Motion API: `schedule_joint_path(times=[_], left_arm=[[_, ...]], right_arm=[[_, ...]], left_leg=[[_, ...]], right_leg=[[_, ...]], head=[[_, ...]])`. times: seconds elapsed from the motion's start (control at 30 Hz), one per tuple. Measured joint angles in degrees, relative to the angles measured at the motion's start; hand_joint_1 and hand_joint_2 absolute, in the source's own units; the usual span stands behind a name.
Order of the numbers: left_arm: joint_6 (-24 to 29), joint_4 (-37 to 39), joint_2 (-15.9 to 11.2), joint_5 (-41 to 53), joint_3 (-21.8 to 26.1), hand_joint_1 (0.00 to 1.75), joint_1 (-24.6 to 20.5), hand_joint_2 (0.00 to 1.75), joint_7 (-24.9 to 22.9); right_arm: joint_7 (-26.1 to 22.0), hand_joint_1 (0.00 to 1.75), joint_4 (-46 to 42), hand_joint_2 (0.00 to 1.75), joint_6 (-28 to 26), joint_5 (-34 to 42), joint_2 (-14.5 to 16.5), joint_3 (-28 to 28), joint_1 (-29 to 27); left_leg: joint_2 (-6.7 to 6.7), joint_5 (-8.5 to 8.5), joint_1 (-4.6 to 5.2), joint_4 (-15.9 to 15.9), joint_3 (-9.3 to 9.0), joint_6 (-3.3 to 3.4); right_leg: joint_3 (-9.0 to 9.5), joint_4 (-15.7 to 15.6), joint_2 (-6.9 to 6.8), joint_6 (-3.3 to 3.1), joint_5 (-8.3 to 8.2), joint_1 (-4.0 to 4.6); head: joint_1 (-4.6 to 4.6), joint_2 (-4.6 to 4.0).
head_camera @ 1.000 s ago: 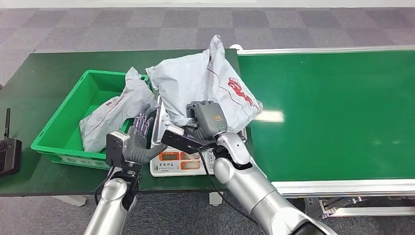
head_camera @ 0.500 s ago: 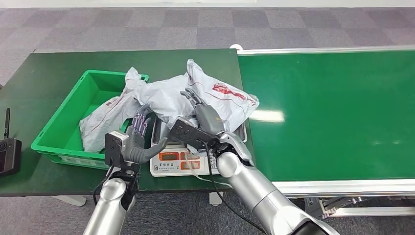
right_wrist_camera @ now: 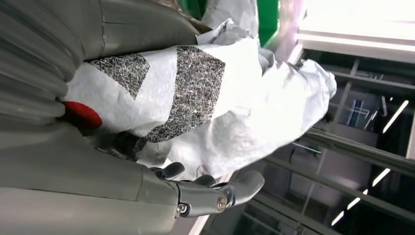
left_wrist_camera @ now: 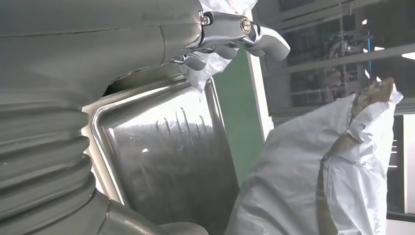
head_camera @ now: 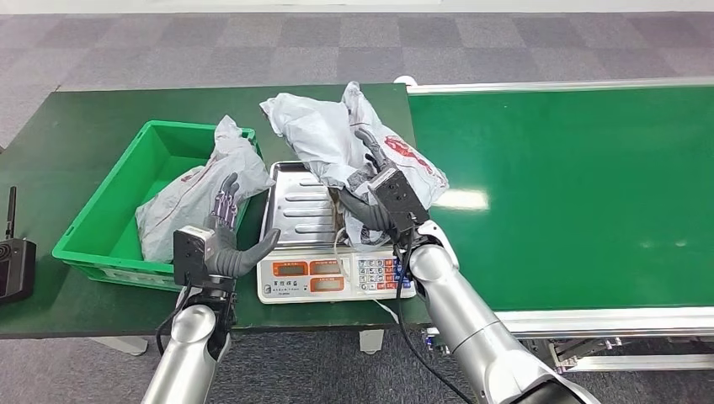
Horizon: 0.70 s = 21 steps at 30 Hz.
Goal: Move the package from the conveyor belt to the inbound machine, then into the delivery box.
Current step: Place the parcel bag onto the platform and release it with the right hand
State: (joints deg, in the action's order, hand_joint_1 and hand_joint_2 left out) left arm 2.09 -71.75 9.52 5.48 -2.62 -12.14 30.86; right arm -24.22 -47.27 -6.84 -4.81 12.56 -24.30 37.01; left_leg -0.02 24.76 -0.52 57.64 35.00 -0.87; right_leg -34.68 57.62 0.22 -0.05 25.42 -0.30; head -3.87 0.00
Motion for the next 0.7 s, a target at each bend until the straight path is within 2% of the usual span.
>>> schedule_joint_path(times=[0.17, 0.27, 0.4, 0.47, 0.57, 0.7], left_arm=[[0.16, -0.01, 0.01, 0.02, 0.04, 0.00, 0.00, 1.75, 0.01], [1.57, 0.00, 0.01, 0.12, 0.07, 0.00, -0.02, 1.75, 0.20], [3.76, 0.01, -0.11, -0.75, 0.77, 0.00, 0.01, 1.75, 0.82], [4.43, -0.09, -0.27, -1.69, 1.65, 0.00, 0.29, 1.75, 1.46], [5.09, -0.82, -0.54, -2.79, 3.06, 0.00, 1.25, 1.75, 2.63], [5.30, -2.22, -0.64, -1.77, 3.60, 0.00, 1.84, 1.75, 3.11]], right_arm=[[-0.15, 0.00, -0.01, 1.75, -0.08, 0.25, -0.16, 0.67, -0.11], [-0.78, 0.00, 0.00, 1.75, 0.62, 4.39, -0.21, 1.61, -0.32], [-1.21, 0.00, 0.58, 1.75, 6.27, 15.53, -0.50, 4.47, -1.31], [-1.56, 0.00, 1.00, 1.75, 9.34, 18.55, -0.82, 5.49, -2.29], [-1.75, 0.00, 1.19, 1.75, 12.52, 20.32, -1.39, 6.02, -4.28], [-0.72, 0.00, 1.19, 1.75, 13.68, 19.83, -1.99, 5.98, -5.94]], left_leg=[[0.00, 0.00, 0.00, 0.00, 0.00, 0.00], [0.00, 0.00, 0.00, 0.00, 0.00, 0.00], [-0.02, 0.00, 0.00, 0.00, 0.02, 0.00], [-0.02, 0.02, 0.00, 0.00, 0.02, -0.01], [-0.01, 0.05, 0.00, 0.00, 0.01, -0.05], [-0.04, 0.05, 0.00, 0.00, 0.03, -0.05]], right_leg=[[-0.01, 0.00, 0.00, 0.00, 0.00, 0.01], [-0.01, 0.00, 0.00, 0.00, 0.00, 0.00], [0.01, 0.00, -0.02, 0.00, 0.00, 0.00], [0.01, 0.00, -0.01, 0.00, 0.00, 0.00], [-0.01, 0.00, 0.00, -0.01, 0.01, 0.00], [-0.01, 0.00, -0.02, -0.04, 0.05, 0.01]], head=[[0.00, 0.00], [-0.01, 0.00], [0.00, 0.00], [0.00, 0.00], [0.00, 0.00], [-0.01, 0.00]])
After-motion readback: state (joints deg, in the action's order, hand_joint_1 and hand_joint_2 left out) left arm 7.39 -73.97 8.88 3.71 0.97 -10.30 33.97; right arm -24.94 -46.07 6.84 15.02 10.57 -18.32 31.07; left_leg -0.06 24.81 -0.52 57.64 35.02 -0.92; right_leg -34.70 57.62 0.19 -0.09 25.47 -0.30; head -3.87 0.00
